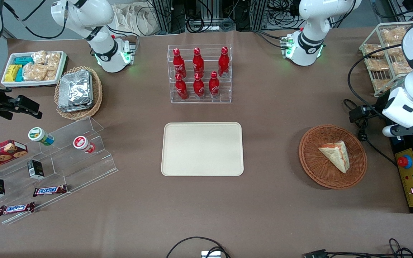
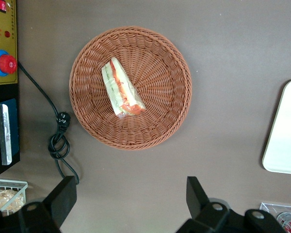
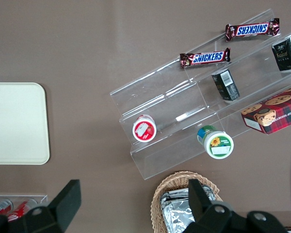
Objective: Place sandwich from basket to tray
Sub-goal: 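Move the left gripper over the sandwich in the wicker basket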
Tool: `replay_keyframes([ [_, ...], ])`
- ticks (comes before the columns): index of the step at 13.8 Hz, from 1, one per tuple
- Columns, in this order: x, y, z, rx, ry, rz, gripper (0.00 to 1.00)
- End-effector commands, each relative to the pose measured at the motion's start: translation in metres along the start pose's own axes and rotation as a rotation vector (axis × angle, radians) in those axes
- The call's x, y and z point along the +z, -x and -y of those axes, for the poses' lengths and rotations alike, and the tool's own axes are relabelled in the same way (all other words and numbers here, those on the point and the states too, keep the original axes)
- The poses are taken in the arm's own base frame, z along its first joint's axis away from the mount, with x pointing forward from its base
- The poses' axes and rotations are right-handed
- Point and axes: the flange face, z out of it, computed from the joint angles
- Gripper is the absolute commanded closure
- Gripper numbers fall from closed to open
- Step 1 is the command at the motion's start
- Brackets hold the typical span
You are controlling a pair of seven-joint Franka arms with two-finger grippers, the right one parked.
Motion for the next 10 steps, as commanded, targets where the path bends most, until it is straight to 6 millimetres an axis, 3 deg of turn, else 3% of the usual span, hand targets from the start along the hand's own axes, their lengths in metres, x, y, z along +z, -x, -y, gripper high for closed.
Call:
replay_keyframes([
  [1, -0.008, -0.002, 0.001, -0.001, 0.0, 0.008, 0.0],
  [5, 0.0, -0.02, 0.007, -0.017, 0.009, 0.055, 0.0],
  [8, 0.023, -0.03, 0.013, -0.255, -0.004, 0.071, 0.0],
  [10, 0.049, -0.03, 0.012, -0.29, -0.022, 0.031, 0.0],
])
